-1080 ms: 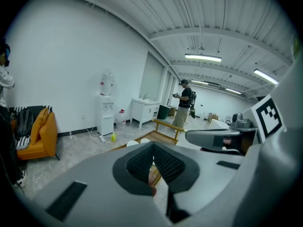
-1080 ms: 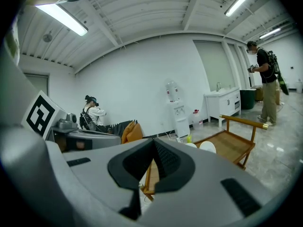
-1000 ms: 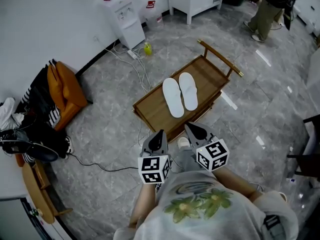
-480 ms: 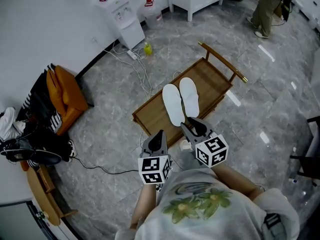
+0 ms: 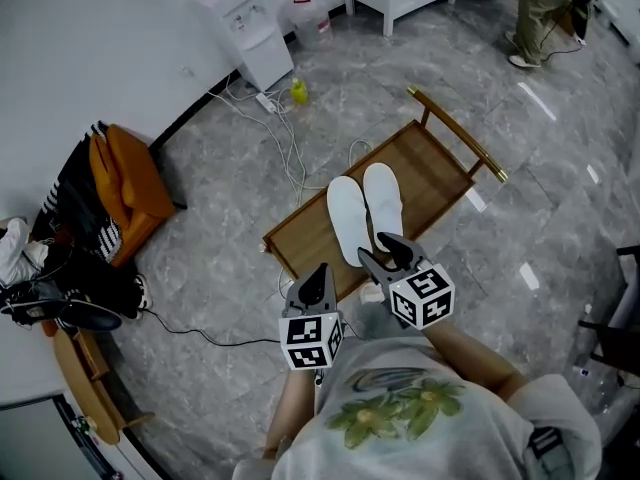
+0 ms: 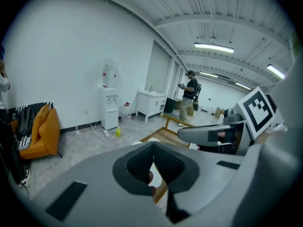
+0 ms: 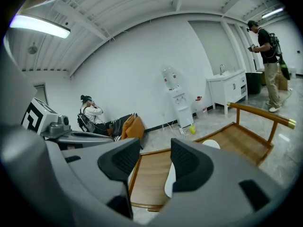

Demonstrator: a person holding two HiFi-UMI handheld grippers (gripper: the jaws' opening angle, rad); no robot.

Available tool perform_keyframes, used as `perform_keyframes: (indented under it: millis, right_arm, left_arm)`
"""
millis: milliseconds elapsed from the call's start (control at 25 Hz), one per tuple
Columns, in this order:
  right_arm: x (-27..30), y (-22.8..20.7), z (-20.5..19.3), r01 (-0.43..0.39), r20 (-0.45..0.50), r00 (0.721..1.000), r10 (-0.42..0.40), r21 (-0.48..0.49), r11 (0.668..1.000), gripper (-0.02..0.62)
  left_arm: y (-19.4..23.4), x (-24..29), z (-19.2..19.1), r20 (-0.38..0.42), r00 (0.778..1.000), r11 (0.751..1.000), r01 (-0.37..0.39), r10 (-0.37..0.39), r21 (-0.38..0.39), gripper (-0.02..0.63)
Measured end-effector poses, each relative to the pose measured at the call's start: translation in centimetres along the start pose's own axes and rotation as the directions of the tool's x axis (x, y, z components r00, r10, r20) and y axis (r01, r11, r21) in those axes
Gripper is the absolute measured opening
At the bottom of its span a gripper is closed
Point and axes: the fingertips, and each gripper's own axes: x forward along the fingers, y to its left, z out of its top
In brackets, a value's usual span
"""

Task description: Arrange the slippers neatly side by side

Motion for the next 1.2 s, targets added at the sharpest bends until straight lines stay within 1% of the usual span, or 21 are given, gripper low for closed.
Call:
perform_keyframes:
  millis: [320, 520, 680, 920, 1200]
  right_arm:
    - [3.2, -2.4, -0.3, -0.008, -0.055, 0.998, 0.009, 0.016, 1.0, 0.19]
    - [5.2, -4.2, -1.5, -0.021, -0.105, 0.994, 0.024, 0.032, 0.999, 0.192]
    - [7.2, -5.3, -2.8, -0.037, -0.151, 0.988, 0.043, 0.046, 0.998, 0.19]
    - [9.5, -6.9, -4.2, -0.009, -0.194, 0.981, 0.018, 0.046, 0.999, 0.19]
    - [11.7, -9.0, -7.3, 0.037, -0.261, 0.965, -0.021, 0.055, 0.998, 0.192]
  left_arm:
    - [1.8, 2.2, -0.6, -0.036, 0.998, 0.998, -0.044, 0.043, -0.033, 0.015]
    - [2.5, 3.7, -1.3, -0.056, 0.997, 0.996, -0.062, 0.059, -0.071, 0.015]
    - [3.2, 4.8, -2.1, -0.083, 0.994, 0.994, -0.078, 0.071, -0.081, 0.015]
    - [4.0, 5.9, -3.1, -0.1, 0.992, 0.992, -0.084, 0.074, -0.097, 0.015]
    - [4.5, 7.5, -4.4, -0.121, 0.99, 0.989, -0.093, 0.079, -0.113, 0.015]
